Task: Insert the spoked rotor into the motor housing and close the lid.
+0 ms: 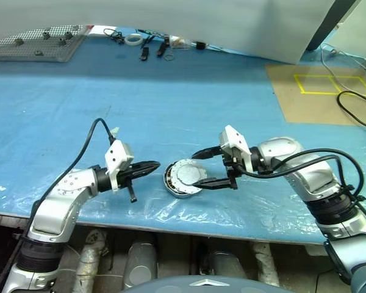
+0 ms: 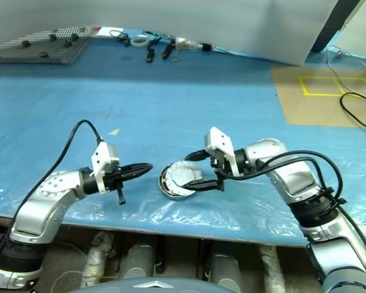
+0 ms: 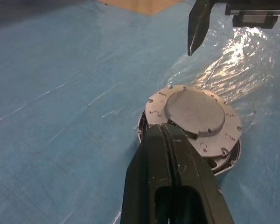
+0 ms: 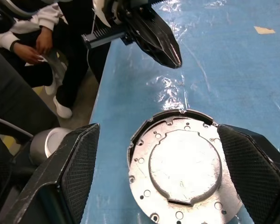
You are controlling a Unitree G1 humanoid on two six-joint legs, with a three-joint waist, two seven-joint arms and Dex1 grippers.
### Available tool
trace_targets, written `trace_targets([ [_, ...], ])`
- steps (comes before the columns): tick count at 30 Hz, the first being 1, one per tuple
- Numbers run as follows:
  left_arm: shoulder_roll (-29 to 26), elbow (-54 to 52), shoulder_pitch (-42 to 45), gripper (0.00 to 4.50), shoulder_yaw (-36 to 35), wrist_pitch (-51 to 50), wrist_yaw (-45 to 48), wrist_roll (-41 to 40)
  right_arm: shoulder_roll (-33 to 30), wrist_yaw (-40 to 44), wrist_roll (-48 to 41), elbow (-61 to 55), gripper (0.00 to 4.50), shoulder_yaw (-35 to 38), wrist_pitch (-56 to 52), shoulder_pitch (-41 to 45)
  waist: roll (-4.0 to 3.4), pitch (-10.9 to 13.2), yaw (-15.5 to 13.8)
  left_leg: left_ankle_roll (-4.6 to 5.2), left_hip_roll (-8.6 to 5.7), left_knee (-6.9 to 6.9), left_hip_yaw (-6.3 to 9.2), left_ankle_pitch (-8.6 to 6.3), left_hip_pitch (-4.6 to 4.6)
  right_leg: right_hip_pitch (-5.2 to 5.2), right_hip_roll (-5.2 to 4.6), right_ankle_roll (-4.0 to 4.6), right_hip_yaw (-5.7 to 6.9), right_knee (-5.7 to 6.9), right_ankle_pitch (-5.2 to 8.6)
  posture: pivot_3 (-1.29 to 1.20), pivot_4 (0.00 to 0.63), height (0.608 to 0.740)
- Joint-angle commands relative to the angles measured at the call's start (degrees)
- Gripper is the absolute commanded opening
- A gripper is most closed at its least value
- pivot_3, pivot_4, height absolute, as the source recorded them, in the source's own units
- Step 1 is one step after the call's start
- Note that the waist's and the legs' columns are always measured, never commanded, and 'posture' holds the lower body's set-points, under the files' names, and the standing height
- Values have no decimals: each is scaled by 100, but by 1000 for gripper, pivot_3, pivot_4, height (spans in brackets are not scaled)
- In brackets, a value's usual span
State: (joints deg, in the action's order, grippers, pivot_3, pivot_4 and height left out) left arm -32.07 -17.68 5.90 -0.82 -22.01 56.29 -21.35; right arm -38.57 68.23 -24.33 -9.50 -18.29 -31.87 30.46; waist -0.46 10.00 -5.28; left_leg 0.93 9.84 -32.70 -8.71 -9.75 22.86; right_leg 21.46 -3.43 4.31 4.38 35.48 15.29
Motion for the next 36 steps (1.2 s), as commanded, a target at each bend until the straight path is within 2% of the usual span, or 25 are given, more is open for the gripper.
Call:
trace_targets([
  [1,-139,10,-113,0,-113,337,60,-6,180,22,406,320,4191,-146,563,56,0,0,-9,1,0,0,0,1,6,5,1,0,1,0,0,0,150,740],
  [6,-131,130,-206,0,-137,602,-13,-43,355,1,767,636,4191,-228,963,-24,-1,0,-1,12,0,-3,0,7,29,27,1,0,2,5,-1,0,150,740],
  [30,-237,-138,-735,0,188,965,123,-18,696,490,1700,1727,4191,-461,2049,193,-1,-1,105,4,4,-12,0,1,-2,-1,1,2,0,20,0,0,150,740],
  [33,-154,-122,-609,0,76,806,-111,-86,712,509,1751,1742,3597,-442,2190,211,-1,-1,117,3,4,-12,0,0,-13,-13,1,3,0,19,0,0,150,740],
  [35,-167,-106,-555,0,78,763,-155,-85,742,529,1715,1668,3012,-405,2176,267,-1,-1,125,3,4,-12,0,0,-17,-17,1,3,0,19,0,0,150,740],
  [36,-171,-96,-533,0,88,740,-176,-83,740,570,1677,1630,2982,-383,2142,303,-1,-1,130,3,4,-12,0,0,-18,-17,1,3,0,20,0,0,150,740],
])
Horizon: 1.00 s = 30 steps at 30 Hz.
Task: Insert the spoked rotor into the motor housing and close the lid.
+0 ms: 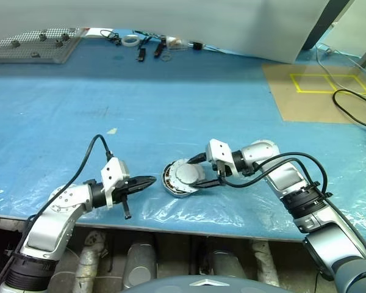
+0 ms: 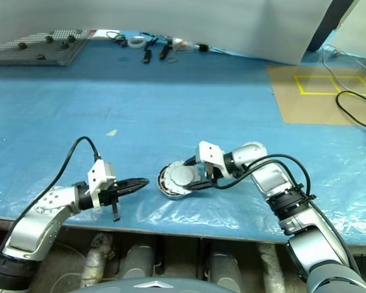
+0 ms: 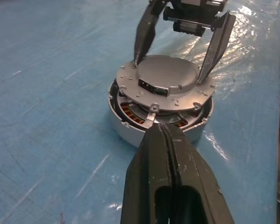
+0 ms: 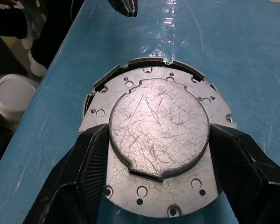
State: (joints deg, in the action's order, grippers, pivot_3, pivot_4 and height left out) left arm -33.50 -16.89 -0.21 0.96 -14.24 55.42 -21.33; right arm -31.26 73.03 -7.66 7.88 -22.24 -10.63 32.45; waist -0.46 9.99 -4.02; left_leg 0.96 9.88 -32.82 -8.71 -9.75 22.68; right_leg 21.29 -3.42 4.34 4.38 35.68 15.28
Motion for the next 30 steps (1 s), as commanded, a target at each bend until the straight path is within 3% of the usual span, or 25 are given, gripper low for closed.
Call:
trace_targets([
  [1,-36,-164,127,0,-93,-87,-107,-104,-5,139,8,-116,2982,15,26,152,0,0,8,0,0,0,0,0,0,0,0,0,-1,0,0,0,150,740],
  [22,-39,2,67,0,-200,27,-216,-141,533,-59,324,372,2983,-3,218,579,0,0,10,3,2,-3,0,2,13,12,2,1,0,3,0,0,150,740],
  [30,-62,-417,195,0,-161,-428,-483,-245,843,-219,436,632,2983,-38,69,649,0,0,21,2,3,-3,0,1,9,11,3,1,0,5,0,0,150,740],
])
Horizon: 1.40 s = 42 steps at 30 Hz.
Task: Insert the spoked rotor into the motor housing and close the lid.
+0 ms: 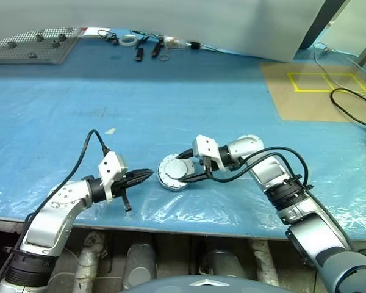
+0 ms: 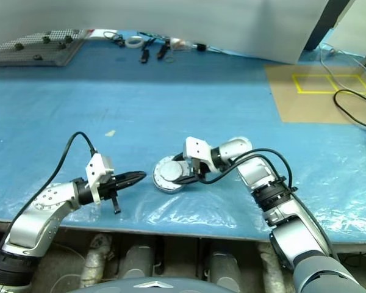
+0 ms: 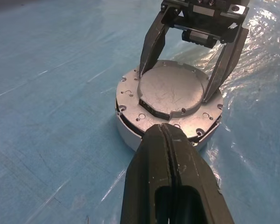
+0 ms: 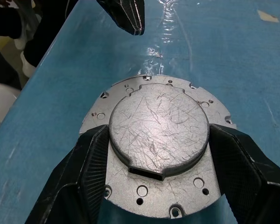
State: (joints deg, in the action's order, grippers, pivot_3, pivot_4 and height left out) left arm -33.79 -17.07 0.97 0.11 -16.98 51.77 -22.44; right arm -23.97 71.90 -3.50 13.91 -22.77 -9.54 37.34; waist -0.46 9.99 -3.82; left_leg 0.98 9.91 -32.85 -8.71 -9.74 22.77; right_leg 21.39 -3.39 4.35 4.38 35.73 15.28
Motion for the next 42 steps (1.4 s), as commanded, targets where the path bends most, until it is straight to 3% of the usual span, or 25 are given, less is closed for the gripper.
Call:
trace_targets([
  [1,-33,-461,88,0,-75,-217,-150,-153,134,-113,32,54,2983,17,-13,175,0,0,2,-1,0,0,0,0,-1,0,0,0,0,1,0,0,150,740],
  [14,-50,-812,170,0,-120,-665,-353,-316,173,-25,129,81,2983,-73,-32,146,0,0,0,-1,-1,-1,0,0,-2,-2,0,0,-1,0,0,0,150,740],
  [25,4,-353,-72,0,-77,-108,-173,-164,433,-21,-218,176,2983,185,-659,350,0,0,56,-1,1,-1,0,0,-1,-1,3,0,-2,0,0,0,150,740],
  [42,-26,-134,-85,0,-61,150,-74,-116,278,-52,137,401,2983,-38,19,169,0,0,57,-3,1,-1,0,-1,-3,-5,2,0,-2,0,0,0,150,740],
])
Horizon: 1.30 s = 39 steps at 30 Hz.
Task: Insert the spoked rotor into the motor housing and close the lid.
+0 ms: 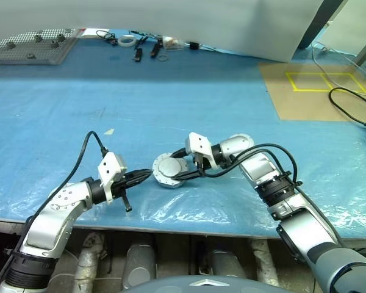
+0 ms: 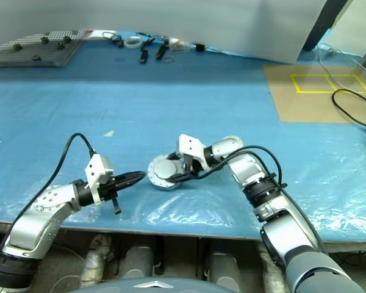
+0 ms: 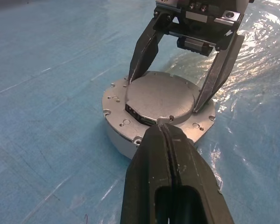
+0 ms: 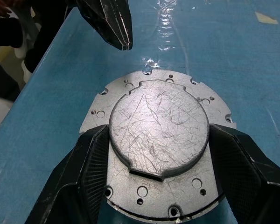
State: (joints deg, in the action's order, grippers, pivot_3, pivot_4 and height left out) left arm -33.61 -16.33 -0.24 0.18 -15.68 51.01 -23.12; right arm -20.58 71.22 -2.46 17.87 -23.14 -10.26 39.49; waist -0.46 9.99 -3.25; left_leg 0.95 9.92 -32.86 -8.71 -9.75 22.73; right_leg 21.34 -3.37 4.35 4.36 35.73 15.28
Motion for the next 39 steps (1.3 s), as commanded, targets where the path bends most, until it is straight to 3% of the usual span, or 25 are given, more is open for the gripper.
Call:
trace_targets([
  [1,-47,-218,37,0,-72,12,-2,-51,-63,20,21,2,2983,14,93,-29,0,0,0,0,0,0,0,0,0,0,0,0,0,0,0,0,150,740],
  [10,2,-181,127,0,25,3,-23,-8,-50,161,-336,-226,2983,254,-272,88,0,0,-17,1,0,0,0,0,2,1,0,0,0,-1,0,0,150,740],
  [31,-41,-622,388,0,42,-541,-194,-128,-214,95,236,330,2983,-96,542,-116,0,0,-66,1,0,0,0,0,-1,-1,0,0,0,0,0,0,150,740],
  [39,-23,-645,473,0,88,-623,-244,-111,-84,-6,149,566,2983,-30,313,-214,-1,-1,-63,-2,1,1,-1,-1,-39,-33,0,1,-3,0,1,0,150,740],
])
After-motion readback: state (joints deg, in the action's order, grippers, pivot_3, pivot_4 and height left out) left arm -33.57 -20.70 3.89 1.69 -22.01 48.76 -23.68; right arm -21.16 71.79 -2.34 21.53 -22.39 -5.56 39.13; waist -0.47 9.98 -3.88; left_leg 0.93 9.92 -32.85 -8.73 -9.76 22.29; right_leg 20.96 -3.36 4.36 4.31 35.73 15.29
